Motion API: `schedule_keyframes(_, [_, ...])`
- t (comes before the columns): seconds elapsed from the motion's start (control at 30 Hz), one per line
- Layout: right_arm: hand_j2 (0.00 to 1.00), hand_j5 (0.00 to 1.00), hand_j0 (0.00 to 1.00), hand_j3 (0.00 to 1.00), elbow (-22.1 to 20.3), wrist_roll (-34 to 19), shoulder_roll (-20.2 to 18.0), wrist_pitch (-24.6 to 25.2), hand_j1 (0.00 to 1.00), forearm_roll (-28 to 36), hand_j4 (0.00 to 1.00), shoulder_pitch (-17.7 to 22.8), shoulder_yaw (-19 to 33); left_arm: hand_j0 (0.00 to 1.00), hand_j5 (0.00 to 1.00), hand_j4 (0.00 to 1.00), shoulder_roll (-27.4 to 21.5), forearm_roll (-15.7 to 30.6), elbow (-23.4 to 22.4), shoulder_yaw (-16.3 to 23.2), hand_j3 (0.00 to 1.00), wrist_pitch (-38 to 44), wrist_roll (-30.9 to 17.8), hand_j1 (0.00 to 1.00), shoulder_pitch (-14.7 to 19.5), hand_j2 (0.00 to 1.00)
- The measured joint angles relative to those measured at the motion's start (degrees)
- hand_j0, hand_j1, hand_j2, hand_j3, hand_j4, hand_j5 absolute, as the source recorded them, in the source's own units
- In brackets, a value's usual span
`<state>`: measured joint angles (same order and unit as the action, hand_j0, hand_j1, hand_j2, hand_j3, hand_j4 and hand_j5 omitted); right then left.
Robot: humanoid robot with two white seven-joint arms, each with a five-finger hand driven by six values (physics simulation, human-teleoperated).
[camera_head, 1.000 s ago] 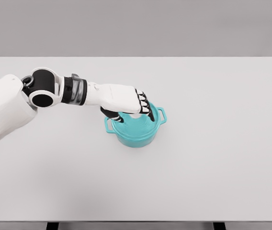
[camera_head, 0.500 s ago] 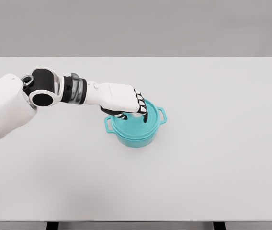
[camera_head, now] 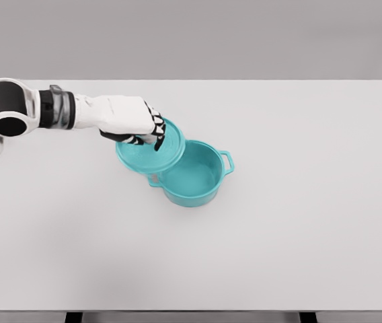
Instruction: Open the lid of the pot with left arm
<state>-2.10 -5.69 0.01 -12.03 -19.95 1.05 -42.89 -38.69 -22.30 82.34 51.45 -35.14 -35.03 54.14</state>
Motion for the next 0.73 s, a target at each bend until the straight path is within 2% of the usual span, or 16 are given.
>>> schedule_keyframes(0.13, [1.0,1.0,1.0,1.0,0.0,0.0,0.0,0.0,1.0,0.0,1.0,0.0,0.0,0.49,0.49,0.49,-4.9,-0.3,-0.6,-1.9,0.49,0.0,0.0,0.49,-0.3,0.49])
schedule_keyframes(0.2, [1.0,1.0,1.0,1.0,0.0,0.0,0.0,0.0,1.0,0.0,1.0,0.0,0.0,0.55,0.55,0.55,-6.0,-0.3,-1.4,-2.2,0.55,0.0,0.0,0.55,-0.3,0.55])
schedule_keyframes(0.23, [1.0,1.0,1.0,1.0,0.0,0.0,0.0,0.0,1.0,0.0,1.0,0.0,0.0,0.62,0.62,0.62,-6.3,-0.3,-1.7,-2.3,0.62,0.0,0.0,0.62,-0.4,0.62])
schedule_keyframes(0.27, [1.0,1.0,1.0,1.0,0.0,0.0,0.0,0.0,1.0,0.0,1.0,0.0,0.0,0.74,0.74,0.74,-6.5,-0.3,-2.0,-2.4,0.74,0.0,0.0,0.74,-0.4,0.74])
schedule_keyframes(0.3, [1.0,1.0,1.0,1.0,0.0,0.0,0.0,0.0,1.0,0.0,1.0,0.0,0.0,0.97,0.97,0.97,-6.6,-0.1,-2.2,-2.5,0.97,0.0,0.0,0.97,-0.4,0.97])
schedule_keyframes(0.33, [1.0,1.0,1.0,1.0,0.0,0.0,0.0,0.0,1.0,0.0,1.0,0.0,0.0,1.0,1.0,1.0,-6.7,0.1,-2.5,-2.5,1.0,0.0,0.0,1.0,-0.4,1.0])
schedule_keyframes(0.4, [1.0,1.0,1.0,1.0,0.0,0.0,0.0,0.0,1.0,0.0,1.0,0.0,0.0,1.0,1.0,1.0,-6.8,1.6,-3.5,-2.4,1.0,0.0,0.0,1.0,-0.4,1.0])
schedule_keyframes(0.53, [1.0,1.0,1.0,1.0,0.0,0.0,0.0,0.0,1.0,0.0,1.0,0.0,0.0,1.0,1.0,1.0,-6.7,7.6,-9.1,-2.2,1.0,0.0,0.0,1.0,-1.0,1.0])
schedule_keyframes(0.73, [1.0,1.0,1.0,1.0,0.0,0.0,0.0,0.0,1.0,0.0,1.0,0.0,0.0,1.0,1.0,1.0,-8.5,10.1,-17.5,-4.0,1.0,0.0,0.0,1.0,-2.3,1.0])
